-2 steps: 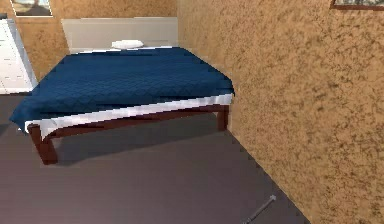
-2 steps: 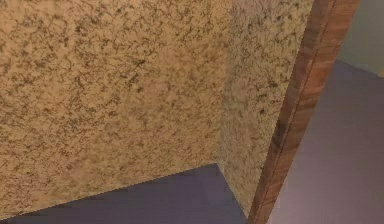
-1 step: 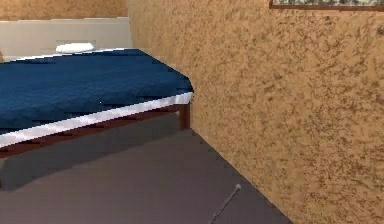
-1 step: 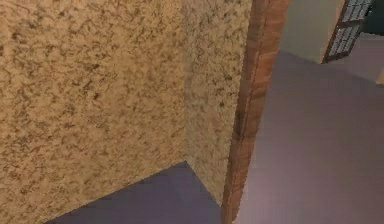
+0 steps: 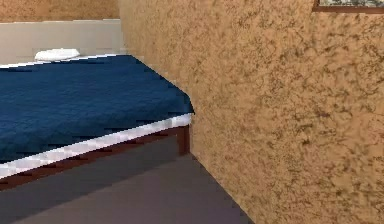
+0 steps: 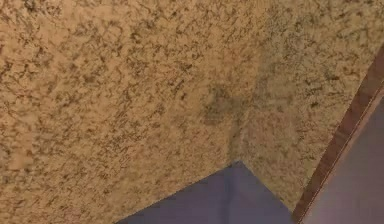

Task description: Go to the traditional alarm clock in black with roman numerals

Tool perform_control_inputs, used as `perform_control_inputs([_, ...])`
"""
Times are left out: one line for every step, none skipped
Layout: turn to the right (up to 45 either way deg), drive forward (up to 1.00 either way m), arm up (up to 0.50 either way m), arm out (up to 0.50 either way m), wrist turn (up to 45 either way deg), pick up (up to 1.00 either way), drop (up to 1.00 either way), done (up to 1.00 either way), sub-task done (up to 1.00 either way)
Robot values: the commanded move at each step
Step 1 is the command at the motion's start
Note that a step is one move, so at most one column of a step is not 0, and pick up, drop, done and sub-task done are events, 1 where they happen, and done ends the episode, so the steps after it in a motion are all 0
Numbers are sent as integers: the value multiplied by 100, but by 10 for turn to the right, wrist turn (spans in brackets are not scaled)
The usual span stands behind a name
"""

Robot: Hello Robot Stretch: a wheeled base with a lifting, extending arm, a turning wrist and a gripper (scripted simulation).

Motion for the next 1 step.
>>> perform_control_inputs([-450, 0, 0, 0, 0, 0, 0, 0, 0])
